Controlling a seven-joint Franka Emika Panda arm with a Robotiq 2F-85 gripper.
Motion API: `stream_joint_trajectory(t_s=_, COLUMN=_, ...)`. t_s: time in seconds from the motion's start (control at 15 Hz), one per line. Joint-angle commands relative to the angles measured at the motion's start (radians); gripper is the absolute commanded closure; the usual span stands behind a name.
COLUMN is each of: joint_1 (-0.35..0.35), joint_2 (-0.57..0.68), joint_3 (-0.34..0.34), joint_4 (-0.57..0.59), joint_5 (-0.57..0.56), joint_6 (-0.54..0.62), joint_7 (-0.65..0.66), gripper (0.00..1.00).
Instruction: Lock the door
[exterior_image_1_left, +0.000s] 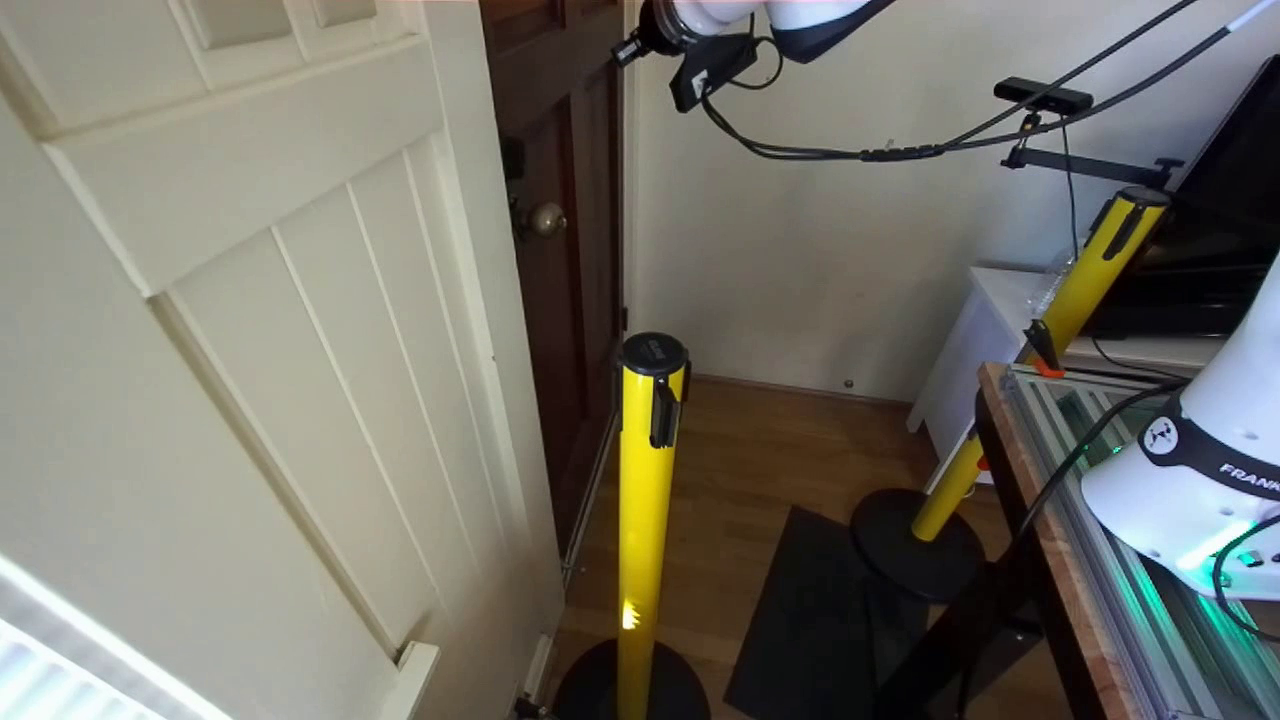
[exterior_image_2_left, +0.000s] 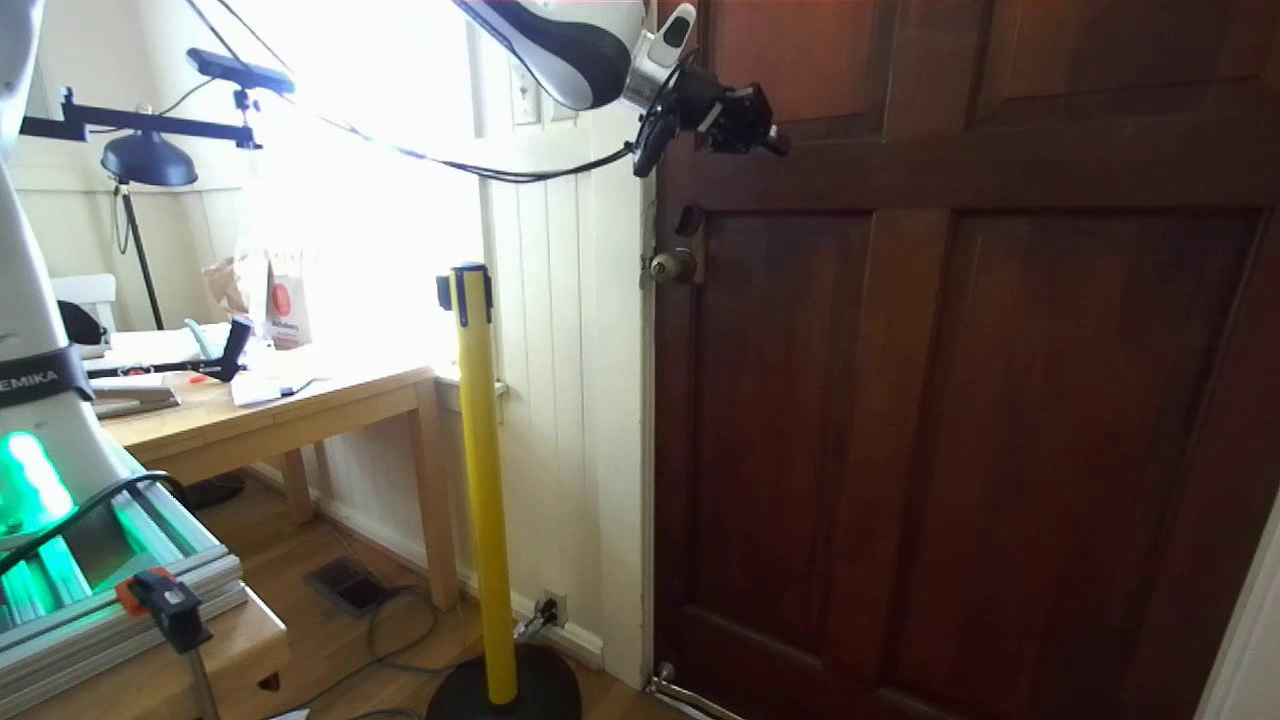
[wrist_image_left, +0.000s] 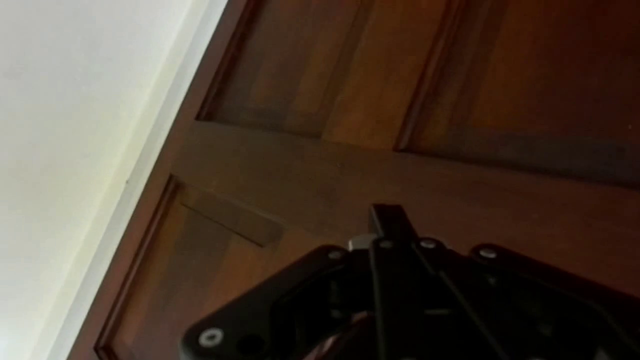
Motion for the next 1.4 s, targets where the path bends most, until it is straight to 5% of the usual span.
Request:
stream_joint_trajectory(t_s=0.0, joint_1=-0.018, joint_2=-0.026, joint_3=0.003, joint_4=-0.098, joint_5=0.141, joint_6=0.028, joint_7=-0.131, gripper=1.0)
stream_joint_trajectory(t_s=0.4, joint_1=-0.01, joint_2=-0.063, joint_3=0.029, joint_4=-0.135, joint_5=0.139, joint_6=0.206, joint_7=-0.158, gripper=1.0)
stream_joint_trajectory(t_s=0.53, joint_1=-0.007, joint_2=-0.104, joint_3=0.051, joint_4=-0.225, joint_5=0.203, joint_6=0.298, joint_7=-0.244, gripper=1.0)
stream_joint_trajectory(t_s=0.8, joint_1=0.015, joint_2=-0.135, joint_3=0.089, joint_4=-0.315, joint_5=0.154, joint_6=0.456, joint_7=-0.242, gripper=1.0)
stream_joint_trajectory(t_s=0.87, joint_1=-0.015, joint_2=-0.146, joint_3=0.143, joint_4=-0.362, joint_5=0.297, joint_6=0.452, joint_7=-0.393, gripper=1.0)
stream_joint_trajectory(t_s=1.2, joint_1=-0.002, joint_2=-0.129, joint_3=0.213, joint_4=-0.382, joint_5=0.623, joint_6=0.412, joint_7=-0.63, gripper=1.0)
stream_joint_trajectory(t_s=1.27, joint_1=-0.012, joint_2=-0.117, joint_3=0.222, joint_4=-0.34, joint_5=0.515, joint_6=0.402, joint_7=-0.512, gripper=1.0)
stream_joint_trajectory(t_s=1.33, joint_1=0.003, joint_2=-0.126, joint_3=0.229, joint_4=-0.385, joint_5=0.71, joint_6=0.38, joint_7=-0.712, gripper=1.0)
